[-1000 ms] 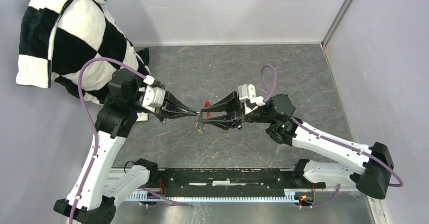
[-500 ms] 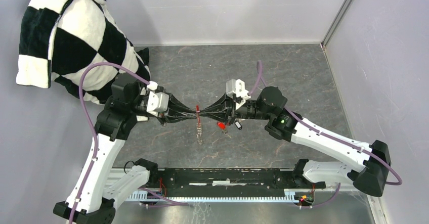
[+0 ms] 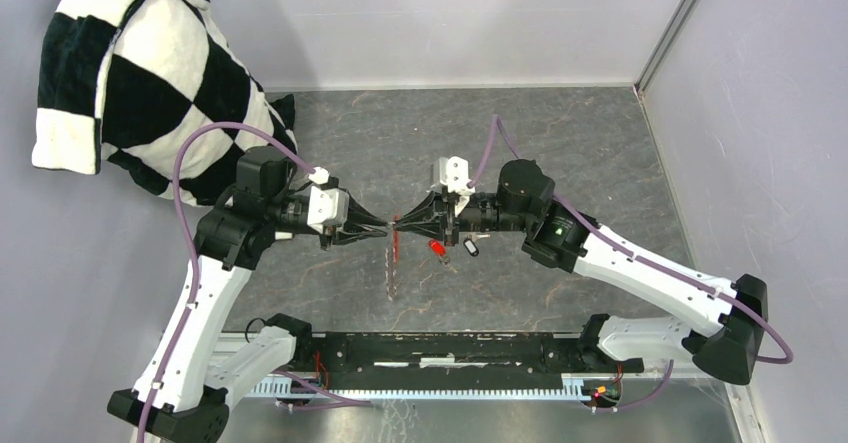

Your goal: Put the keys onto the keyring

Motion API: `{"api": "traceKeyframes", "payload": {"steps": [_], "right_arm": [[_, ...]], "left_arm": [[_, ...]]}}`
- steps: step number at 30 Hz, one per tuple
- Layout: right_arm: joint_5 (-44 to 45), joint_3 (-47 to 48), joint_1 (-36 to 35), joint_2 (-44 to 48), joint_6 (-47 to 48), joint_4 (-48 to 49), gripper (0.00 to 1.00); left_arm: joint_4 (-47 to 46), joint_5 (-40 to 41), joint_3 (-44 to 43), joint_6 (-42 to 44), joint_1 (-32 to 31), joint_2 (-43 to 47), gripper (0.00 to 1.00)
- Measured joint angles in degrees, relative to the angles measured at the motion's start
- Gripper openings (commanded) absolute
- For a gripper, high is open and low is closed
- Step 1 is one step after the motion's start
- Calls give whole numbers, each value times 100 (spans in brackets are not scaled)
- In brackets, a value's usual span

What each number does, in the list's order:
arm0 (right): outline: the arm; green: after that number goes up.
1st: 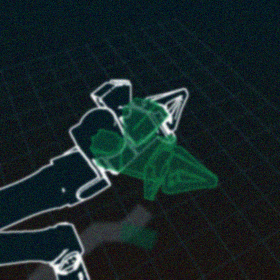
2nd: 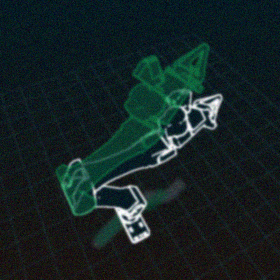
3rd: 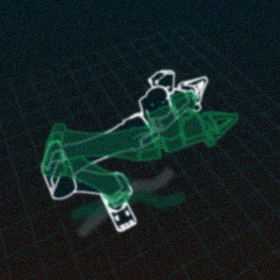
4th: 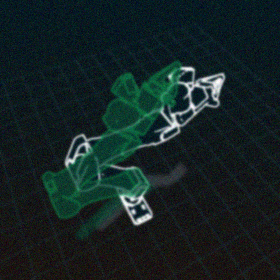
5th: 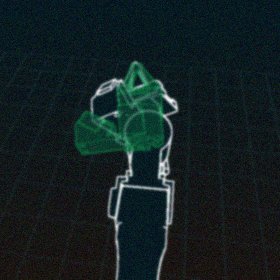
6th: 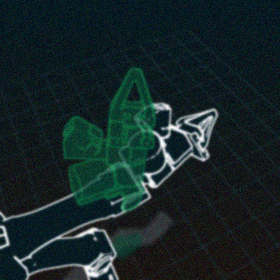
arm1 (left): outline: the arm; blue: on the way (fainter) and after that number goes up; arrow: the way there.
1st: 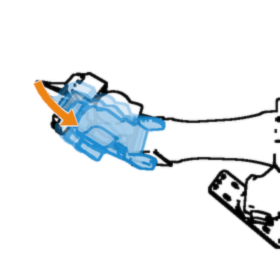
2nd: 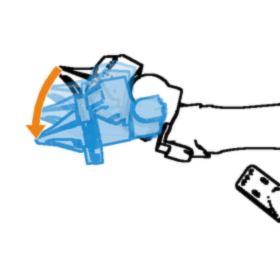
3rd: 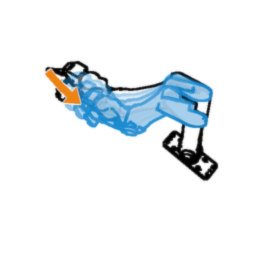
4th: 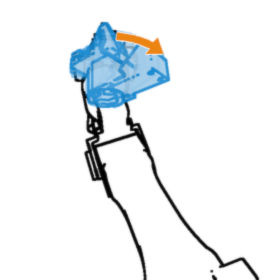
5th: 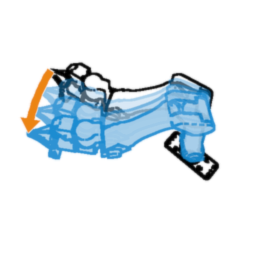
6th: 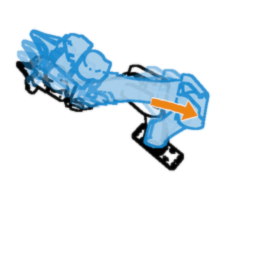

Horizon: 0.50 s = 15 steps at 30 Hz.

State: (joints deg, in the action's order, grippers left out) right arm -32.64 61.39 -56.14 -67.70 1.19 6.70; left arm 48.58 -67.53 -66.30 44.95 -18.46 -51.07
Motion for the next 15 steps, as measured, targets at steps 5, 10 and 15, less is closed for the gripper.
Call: {"api": "traceKeyframes", "payload": {"steps": [5, 10, 15], "right_arm": [[-96, 50, -11, -125, 74, -219, 1], [-101, 170, -37, -232, 151, -389, 1], [-101, 254, -46, -256, 177, -431, 1]], "left_arm": [[83, 22, 0, 15, 0, 0, 28], [98, 0, 0, 13, -7, 0, 27], [236, 0, -7, 109, -57, -7, 14]]}}
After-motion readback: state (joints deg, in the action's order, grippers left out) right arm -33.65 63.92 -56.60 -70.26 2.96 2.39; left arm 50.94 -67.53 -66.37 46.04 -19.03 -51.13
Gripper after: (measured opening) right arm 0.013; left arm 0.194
